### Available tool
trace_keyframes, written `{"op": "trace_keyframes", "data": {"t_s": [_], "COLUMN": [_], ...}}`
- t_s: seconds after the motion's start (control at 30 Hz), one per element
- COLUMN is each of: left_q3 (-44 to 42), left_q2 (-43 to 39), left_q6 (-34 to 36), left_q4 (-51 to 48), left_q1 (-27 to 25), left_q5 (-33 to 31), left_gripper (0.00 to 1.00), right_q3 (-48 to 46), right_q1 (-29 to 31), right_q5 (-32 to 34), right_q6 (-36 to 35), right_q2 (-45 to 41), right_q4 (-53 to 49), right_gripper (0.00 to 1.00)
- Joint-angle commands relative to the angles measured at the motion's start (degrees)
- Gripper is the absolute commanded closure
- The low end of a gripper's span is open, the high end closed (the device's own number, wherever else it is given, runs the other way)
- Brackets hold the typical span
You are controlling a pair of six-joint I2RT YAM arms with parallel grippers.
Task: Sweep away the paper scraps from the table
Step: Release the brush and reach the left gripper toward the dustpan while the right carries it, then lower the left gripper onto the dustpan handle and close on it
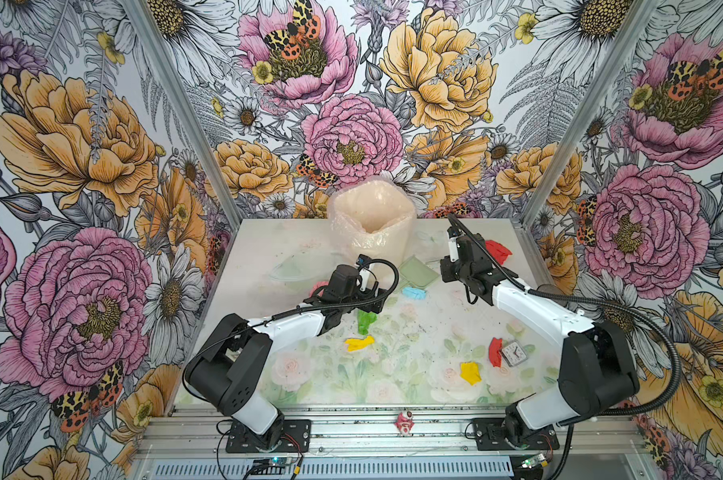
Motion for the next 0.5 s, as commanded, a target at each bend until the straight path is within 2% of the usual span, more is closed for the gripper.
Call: {"op": "trace_keyframes", "data": {"t_s": [0.0,0.27,0.47], "left_q3": [2.65,3.94,4.13], "left_q2": [2.12,5.31,7.22], "left_q6": [2.06,2.49,2.89], "left_q4": [2.15,2.14,1.54], "left_q1": [-0.56,-0.92,-1.63], "left_q5": [3.63,4.85,4.94], "left_gripper": [0.01,0.01,0.01], "right_q3": [2.58,4.26,2.59], "right_q1": [1.35,3.59,3.88], "right_q5": [4.46,2.43,-4.61], "right_q6": [-0.71,-3.48,-7.57], "right_q2": [2.73,7.67,7.44], "right_q4": [1.44,1.38,1.44], "right_gripper": [1.0,1.0,1.0]}}
